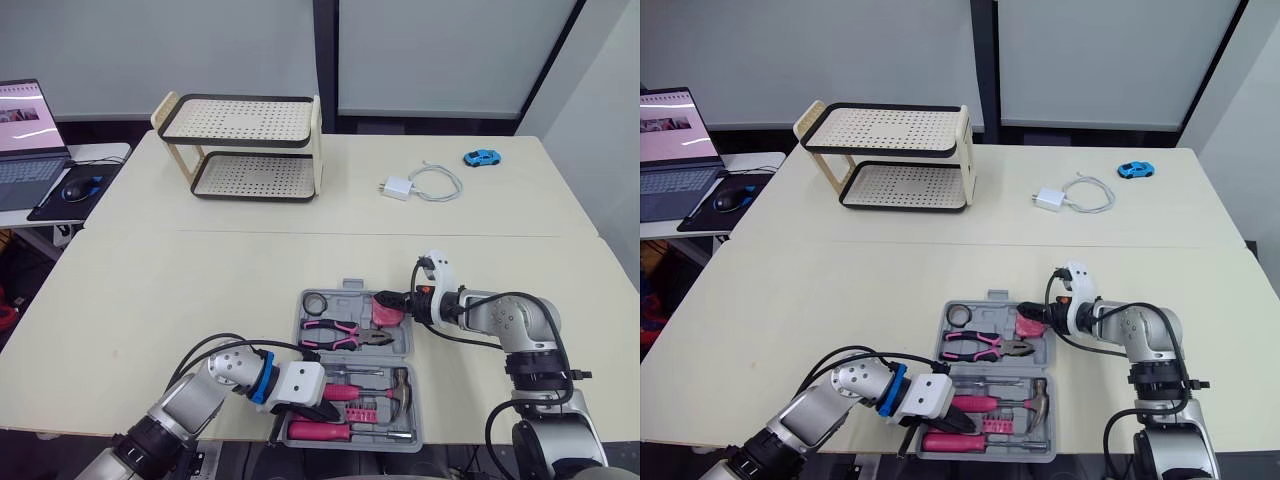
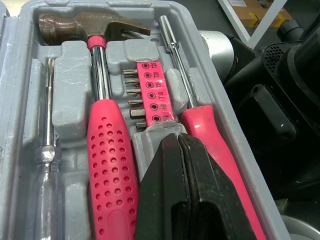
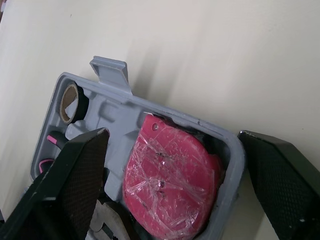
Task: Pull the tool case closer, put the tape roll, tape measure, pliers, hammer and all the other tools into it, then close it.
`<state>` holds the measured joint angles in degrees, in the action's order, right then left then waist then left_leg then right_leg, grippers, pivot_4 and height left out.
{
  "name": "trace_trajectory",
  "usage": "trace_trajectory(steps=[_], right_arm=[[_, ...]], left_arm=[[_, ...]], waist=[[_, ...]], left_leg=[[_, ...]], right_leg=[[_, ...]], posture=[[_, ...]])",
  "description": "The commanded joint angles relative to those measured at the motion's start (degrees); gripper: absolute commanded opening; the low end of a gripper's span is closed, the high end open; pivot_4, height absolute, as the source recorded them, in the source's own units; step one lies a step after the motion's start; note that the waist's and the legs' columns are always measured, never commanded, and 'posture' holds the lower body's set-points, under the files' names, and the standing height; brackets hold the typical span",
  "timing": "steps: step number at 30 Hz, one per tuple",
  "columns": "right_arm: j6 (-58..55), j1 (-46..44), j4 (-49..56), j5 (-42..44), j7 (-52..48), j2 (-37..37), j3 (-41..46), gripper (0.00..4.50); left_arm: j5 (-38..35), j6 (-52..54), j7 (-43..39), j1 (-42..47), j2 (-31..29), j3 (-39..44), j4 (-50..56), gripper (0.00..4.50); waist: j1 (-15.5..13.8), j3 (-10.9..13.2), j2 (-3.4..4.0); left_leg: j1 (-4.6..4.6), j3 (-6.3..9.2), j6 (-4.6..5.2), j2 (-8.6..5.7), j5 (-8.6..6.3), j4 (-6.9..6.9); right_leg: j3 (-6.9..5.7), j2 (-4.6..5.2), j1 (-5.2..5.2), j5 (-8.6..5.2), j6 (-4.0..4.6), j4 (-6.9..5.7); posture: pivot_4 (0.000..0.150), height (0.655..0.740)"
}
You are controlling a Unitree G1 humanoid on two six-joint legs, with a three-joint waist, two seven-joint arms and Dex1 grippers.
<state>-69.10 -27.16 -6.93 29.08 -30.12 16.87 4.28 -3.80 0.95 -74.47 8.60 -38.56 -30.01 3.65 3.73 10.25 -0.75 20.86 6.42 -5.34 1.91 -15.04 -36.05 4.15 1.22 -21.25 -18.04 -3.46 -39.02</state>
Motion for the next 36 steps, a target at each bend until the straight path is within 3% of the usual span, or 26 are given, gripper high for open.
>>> trace_trajectory(steps=[1, 9, 25, 30, 36], right_arm=[[0.48, -0.61, -2.96, 1.7, -3.61, -0.45, -1.11, 4.4], [2.55, -1.05, -1.59, 4.78, -12.95, 1.97, -2.32, 4.4], [8.26, -0.03, 5.55, 4.91, -17.28, 3.38, -3.14, 4.4], [7.63, 2.8, 15.37, 7.0, -20.02, 8.39, -4.72, 4.4], [9.61, 4.86, 21.01, 6.95, -20.74, 11.38, -7.56, 4.4]], left_arm=[[3.28, 0.95, -0.35, -1.13, -1.4, -1.9, -2.47, 0.0], [3.25, 0.93, -0.94, -1.1, -2.1, -1.68, -2.22, 0.0], [2.39, 2.55, -0.36, -0.9, -1.76, -0.74, -0.99, 0.0], [-5.48, 9.42, 1.91, -1.57, -1.55, 6.18, 5.12, 0.0], [-11.76, 14.07, 0.1, -3.2, -5.6, 12.86, 8.63, 0.0]], waist=[[0.19, 0.0, 0.0], [0.9, 0.02, 0.04], [1.01, 0.08, 0.08], [0.88, 0.25, 0.08], [0.98, 0.34, 0.03]], left_leg=[[-0.01, 0.0, 0.0, 0.0, 0.0, 0.0], [0.06, 0.01, 0.01, 0.01, -0.01, 0.08], [0.1, 0.0, 0.12, 0.01, -0.07, 0.11], [0.17, 0.01, 0.12, 0.0, -0.07, 0.1], [0.18, 0.05, 0.12, 0.01, -0.07, 0.08]], right_leg=[[0.0, -0.01, 0.0, 0.0, 0.0, -0.01], [0.0, -0.02, -0.08, 0.0, 0.01, 0.0], [0.0, -0.01, -0.11, -0.01, 0.02, 0.02], [-0.02, 0.0, -0.16, -0.01, 0.01, 0.03], [-0.04, -0.01, -0.17, -0.02, 0.0, 0.01]], posture=[[0.15, 0.735], [0.15, 0.735], [0.15, 0.735], [0.15, 0.735], [0.15, 0.735]])
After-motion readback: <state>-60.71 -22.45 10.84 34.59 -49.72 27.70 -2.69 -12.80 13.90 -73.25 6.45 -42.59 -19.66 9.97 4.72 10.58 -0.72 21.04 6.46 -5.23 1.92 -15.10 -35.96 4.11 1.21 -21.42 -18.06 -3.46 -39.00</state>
